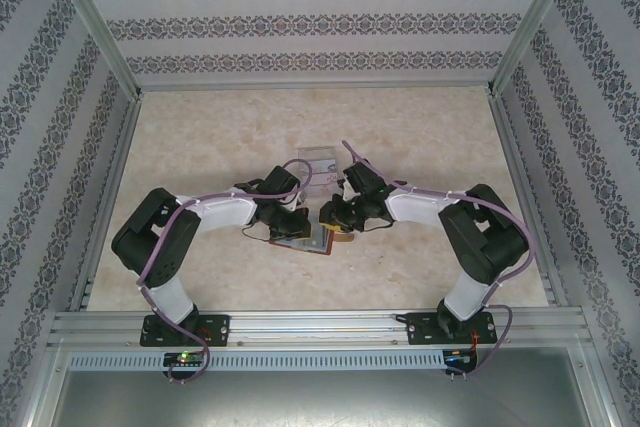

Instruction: Take the credit cards out of the card holder

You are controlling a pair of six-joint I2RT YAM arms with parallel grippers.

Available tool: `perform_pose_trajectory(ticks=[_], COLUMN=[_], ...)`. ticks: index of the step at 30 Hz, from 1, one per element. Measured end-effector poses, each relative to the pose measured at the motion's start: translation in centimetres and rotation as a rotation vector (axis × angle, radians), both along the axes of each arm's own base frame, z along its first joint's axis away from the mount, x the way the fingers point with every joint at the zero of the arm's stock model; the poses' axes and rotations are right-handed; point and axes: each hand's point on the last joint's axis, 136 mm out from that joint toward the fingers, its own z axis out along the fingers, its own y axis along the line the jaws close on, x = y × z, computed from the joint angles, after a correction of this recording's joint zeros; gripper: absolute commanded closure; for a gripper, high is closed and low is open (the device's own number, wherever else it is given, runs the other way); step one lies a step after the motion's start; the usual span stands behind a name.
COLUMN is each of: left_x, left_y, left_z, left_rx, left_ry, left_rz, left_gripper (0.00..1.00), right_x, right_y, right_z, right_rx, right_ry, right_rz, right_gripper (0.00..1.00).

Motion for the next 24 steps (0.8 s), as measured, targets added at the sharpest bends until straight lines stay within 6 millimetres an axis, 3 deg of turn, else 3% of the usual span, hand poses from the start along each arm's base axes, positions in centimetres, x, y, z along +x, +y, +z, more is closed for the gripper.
perform_pose_trajectory(ticks=[9,24], left_x=[-0.04,-0.05], left_y=[0.04,0.12], left_z=[0.0,0.21], left_rx=[0.0,-0.002], left_ry=[-0.001,-0.005], left_rz=[0.001,0.008], left_gripper=[0.99,0.95], right_x=[-0.36,-0.35], right_y=[0.96,0.52], right_z=[-0.31,-0.97], right_rx=[0.005,-0.072], right_ry=[0.016,-0.001], right_rz=[0.033,0.082], right_gripper=[0.71,0.69])
